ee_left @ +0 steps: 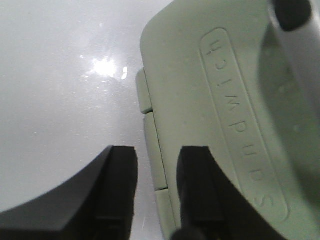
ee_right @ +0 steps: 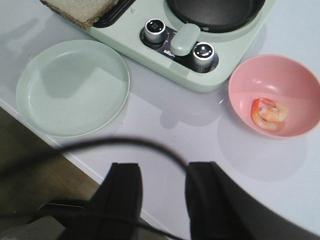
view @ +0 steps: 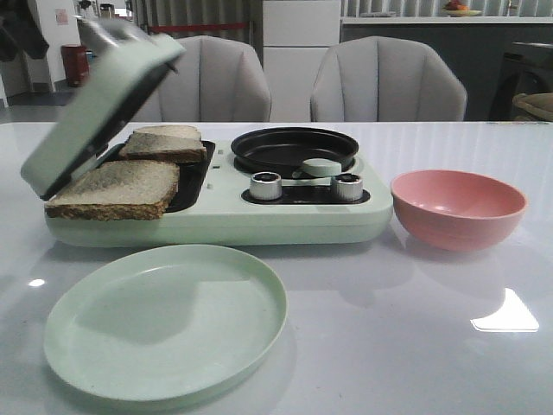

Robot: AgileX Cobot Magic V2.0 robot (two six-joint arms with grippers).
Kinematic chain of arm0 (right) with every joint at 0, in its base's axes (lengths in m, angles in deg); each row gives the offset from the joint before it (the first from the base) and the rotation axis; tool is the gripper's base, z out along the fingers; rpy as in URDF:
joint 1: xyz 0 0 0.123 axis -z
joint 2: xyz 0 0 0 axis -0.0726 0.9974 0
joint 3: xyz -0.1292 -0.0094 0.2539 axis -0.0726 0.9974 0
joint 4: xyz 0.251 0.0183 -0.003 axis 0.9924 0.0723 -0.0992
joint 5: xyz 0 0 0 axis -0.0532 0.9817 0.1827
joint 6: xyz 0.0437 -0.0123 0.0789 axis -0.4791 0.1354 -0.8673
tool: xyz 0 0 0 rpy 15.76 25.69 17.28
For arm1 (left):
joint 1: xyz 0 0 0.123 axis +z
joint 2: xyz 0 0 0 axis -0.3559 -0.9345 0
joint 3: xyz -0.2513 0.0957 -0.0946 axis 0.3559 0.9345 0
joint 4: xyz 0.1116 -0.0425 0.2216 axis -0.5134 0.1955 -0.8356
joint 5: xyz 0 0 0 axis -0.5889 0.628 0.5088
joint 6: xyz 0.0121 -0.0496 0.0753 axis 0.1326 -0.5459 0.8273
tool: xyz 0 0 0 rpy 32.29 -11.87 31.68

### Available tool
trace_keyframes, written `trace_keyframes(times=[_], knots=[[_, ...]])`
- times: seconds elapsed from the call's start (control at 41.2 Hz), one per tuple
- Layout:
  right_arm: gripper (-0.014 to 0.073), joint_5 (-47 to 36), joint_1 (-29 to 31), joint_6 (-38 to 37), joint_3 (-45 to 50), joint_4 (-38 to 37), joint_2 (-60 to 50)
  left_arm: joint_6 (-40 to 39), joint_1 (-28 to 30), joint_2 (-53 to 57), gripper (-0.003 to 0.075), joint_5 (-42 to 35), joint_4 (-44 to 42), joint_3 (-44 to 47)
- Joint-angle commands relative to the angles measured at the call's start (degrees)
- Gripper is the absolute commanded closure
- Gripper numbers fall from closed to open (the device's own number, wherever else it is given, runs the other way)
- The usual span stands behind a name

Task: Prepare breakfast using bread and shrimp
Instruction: 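Grasp the silver lid handle and swing the lid down closed, then press the closed lid down and release the handle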

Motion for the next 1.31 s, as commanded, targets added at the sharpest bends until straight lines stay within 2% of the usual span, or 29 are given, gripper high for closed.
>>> trace_keyframes(times=[0.0,0.34,0.558,0.922,1.286], knots=[[0.0251,-3.86,0.04,0.03,-1.57,0.13,-0.15,0.05,-1.99,2.67,0.0433,-2.94,1.53,-2.06],[0.0251,-3.86,0.04,0.03,-1.57,0.13,-0.15,0.05,-4.24,2.67,0.0433,-2.56,1.73,-2.06],[0.0251,-3.86,0.04,0.03,-1.57,0.13,-0.15,0.62,-5.00,2.67,0.0433,-2.46,5.52,-2.06],[0.0251,-3.86,0.04,0.03,-1.57,0.13,-0.15,1.69,-13.17,1.71,0.0433,-5.44,5.40,-2.06],[0.0251,-3.86,0.04,0.03,-1.57,0.13,-0.15,1.69,-18.20,-4.00,0.0433,-6.73,5.13,-2.06]])
